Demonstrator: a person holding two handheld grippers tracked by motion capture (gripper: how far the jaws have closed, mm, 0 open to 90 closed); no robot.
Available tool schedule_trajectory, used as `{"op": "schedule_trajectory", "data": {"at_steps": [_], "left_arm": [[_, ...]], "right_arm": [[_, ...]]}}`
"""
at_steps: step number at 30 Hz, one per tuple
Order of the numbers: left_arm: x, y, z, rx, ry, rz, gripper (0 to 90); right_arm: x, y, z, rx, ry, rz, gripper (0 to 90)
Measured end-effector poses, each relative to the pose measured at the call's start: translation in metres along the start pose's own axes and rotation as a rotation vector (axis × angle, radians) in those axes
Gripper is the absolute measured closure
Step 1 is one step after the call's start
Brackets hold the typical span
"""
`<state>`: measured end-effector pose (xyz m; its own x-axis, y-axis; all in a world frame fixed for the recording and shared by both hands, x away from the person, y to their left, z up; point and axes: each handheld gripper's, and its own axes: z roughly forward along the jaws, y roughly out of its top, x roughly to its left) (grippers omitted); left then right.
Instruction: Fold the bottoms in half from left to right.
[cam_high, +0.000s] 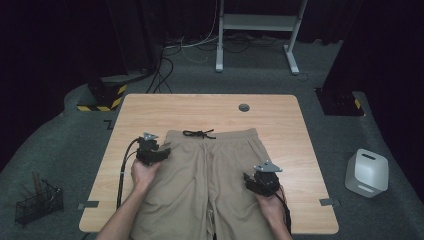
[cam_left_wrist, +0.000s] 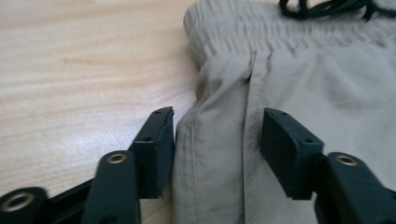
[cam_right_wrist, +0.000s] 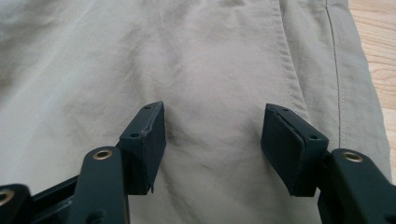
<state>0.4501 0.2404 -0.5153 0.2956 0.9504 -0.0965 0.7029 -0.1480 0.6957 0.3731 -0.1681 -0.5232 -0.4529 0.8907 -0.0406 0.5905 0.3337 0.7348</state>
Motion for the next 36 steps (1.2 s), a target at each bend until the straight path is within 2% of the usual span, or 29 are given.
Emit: {"op": "schedule_trajectory", "data": {"at_steps": [4,6,9,13,16,19,27,31,36], "left_arm": [[-0.003,0.0,0.002,-0.001,0.002,0.021,54.1],[-0.005,-0.001,0.002,-0.005,0.007,0.048,61.1],[-0.009,-0.001,0.002,-0.008,0.0,0.074,65.7],[-0.009,-0.001,0.002,-0.008,-0.027,0.063,79.1],[-0.01,-0.001,-0.001,-0.018,-0.029,0.074,85.5],[-0.008,0.002,-0.009,-0.04,-0.067,0.042,86.5],[-0.011,0.006,-0.025,-0.075,-0.128,0.025,87.2],[-0.02,0.016,-0.035,-0.093,-0.144,0.071,87.3],[-0.028,0.024,-0.042,-0.108,-0.172,0.096,87.2]], "right_arm": [[0.0,0.0,0.0,0.0,0.001,0.0,39.9],[0.0,0.0,0.0,0.001,0.001,-0.002,39.9],[0.0,0.0,0.0,0.001,0.001,-0.002,39.9],[0.0,0.0,0.0,0.0,0.002,-0.003,39.9],[0.0,0.0,0.0,0.0,0.002,-0.003,39.9],[0.0,0.0,0.0,-0.001,0.002,-0.005,39.9],[0.0,0.0,0.0,0.0,0.003,-0.003,39.9],[0.0,0.0,0.0,-0.001,0.004,-0.005,39.9],[0.0,0.0,0.0,0.0,0.005,-0.004,39.9]]}}
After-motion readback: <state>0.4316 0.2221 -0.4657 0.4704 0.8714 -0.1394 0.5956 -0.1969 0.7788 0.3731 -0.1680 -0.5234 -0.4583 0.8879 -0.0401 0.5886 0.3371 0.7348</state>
